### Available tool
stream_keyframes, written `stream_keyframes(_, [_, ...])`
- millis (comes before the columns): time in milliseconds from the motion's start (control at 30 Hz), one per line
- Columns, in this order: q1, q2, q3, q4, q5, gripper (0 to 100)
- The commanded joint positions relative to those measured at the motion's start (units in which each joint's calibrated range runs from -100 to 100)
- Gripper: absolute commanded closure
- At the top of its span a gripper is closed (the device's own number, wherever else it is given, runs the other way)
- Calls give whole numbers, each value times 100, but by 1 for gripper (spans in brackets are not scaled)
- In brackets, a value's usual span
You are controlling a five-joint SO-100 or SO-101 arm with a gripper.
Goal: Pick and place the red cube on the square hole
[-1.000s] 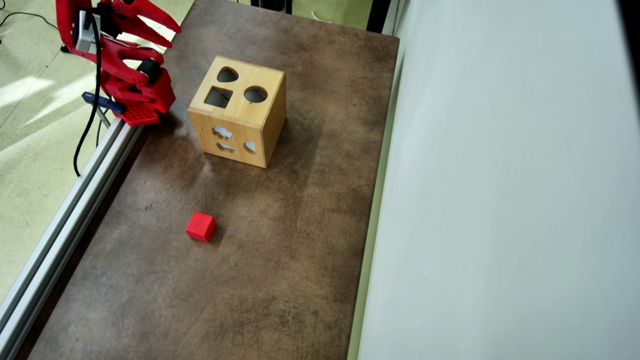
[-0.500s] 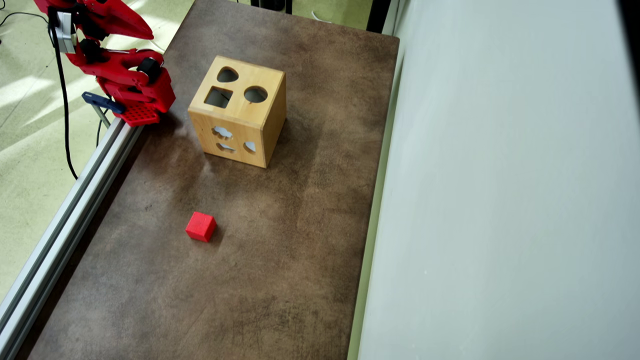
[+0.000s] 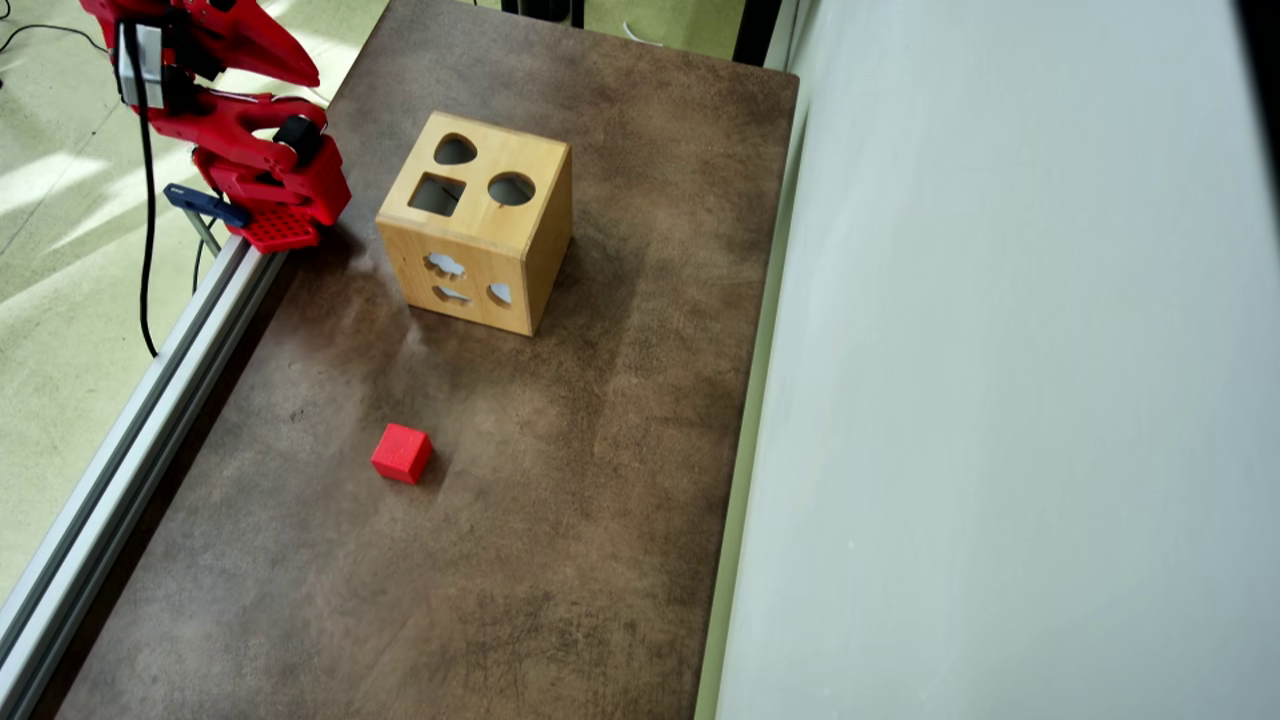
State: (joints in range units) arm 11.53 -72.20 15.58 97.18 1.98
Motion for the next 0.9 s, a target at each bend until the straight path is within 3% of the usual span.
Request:
stream_keyframes(0, [964,1560,-690,-55,34,97])
stream_keyframes(200, [2130,3352,-1146,-168,34,97])
stream_keyframes(333, [2569,4269,-1173,-996,34,97])
stream_keyframes(867, [2598,6664,-1182,-3272,-20,97])
